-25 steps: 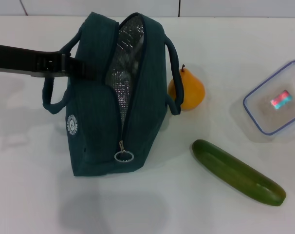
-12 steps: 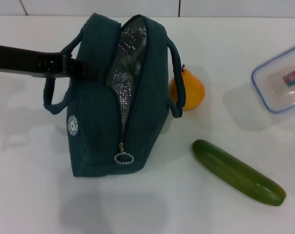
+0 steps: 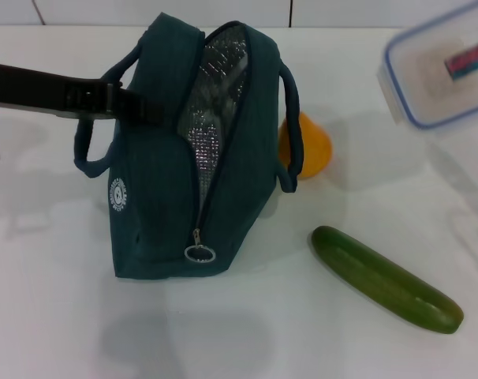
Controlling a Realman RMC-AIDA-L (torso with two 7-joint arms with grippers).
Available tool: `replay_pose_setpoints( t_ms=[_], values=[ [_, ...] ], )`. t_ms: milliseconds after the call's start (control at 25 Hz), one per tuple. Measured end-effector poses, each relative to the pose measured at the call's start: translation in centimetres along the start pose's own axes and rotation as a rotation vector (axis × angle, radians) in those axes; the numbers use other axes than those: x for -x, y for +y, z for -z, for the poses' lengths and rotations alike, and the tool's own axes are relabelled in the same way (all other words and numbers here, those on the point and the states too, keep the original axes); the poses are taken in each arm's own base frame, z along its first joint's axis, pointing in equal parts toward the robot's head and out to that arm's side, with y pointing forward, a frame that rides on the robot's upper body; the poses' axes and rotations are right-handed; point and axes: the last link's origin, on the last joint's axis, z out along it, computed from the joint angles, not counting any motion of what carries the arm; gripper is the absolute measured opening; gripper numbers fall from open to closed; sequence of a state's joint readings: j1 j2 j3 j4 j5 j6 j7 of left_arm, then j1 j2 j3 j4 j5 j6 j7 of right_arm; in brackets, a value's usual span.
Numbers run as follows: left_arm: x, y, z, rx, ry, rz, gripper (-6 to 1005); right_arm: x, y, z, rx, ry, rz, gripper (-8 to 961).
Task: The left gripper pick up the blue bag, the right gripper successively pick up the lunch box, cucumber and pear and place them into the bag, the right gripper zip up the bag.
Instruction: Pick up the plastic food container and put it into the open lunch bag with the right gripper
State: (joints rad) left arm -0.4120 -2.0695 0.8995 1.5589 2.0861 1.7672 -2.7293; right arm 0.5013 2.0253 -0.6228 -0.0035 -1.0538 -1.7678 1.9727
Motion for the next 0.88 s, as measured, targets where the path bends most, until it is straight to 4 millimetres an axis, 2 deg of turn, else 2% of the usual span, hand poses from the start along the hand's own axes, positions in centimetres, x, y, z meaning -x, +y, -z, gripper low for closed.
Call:
replay_pose_setpoints(
  t_ms=[400, 640, 880],
  values=[
    [-0.6, 0.8, -0.6, 0.025, -0.019, -0.025, 48, -2.5, 1.3, -5.9, 0.162, 0.131, -0.106, 136],
    [-0.6, 1.1, -0.9, 0.032, -0.034, -0.038, 48, -4.0, 1.7, -10.2, 0.201, 0.212, -0.127, 141],
    [-0.7, 1.5, -1.3, 0.042, -0.048, -0.063, 48, -5.0, 1.4, -13.1, 0.169, 0.266, -0.112, 146]
  ],
)
